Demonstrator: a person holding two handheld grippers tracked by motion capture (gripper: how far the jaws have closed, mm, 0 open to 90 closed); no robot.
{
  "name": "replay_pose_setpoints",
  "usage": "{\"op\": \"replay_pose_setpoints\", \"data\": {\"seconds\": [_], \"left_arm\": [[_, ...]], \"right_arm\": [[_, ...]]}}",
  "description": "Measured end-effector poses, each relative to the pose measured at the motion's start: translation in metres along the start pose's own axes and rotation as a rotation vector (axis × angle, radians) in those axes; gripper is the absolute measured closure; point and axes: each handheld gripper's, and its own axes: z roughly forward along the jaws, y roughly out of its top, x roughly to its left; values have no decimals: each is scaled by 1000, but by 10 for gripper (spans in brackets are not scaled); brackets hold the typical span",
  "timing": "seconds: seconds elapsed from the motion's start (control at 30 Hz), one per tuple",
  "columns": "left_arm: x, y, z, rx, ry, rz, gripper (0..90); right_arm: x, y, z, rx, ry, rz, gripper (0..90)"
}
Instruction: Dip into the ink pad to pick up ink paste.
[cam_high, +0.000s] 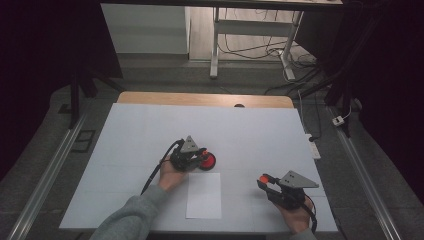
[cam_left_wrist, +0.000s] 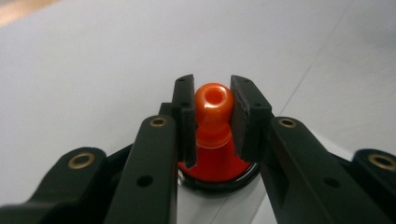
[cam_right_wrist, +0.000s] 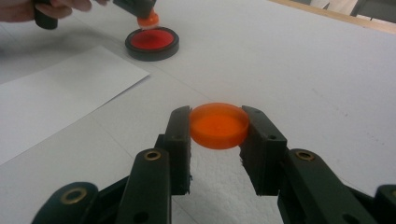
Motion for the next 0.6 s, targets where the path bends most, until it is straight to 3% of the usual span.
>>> {"op": "replay_pose_setpoints", "data": {"seconds": [0.17,0.6], "left_arm": [[-3,8,-9,-27,-32,-19,724],[-1,11,-16,-60,-73,-40,724]], "right_arm": [[2,1,-1,1,-4,-6,644],[1,0,-1,-2,-4,-6,644]]}}
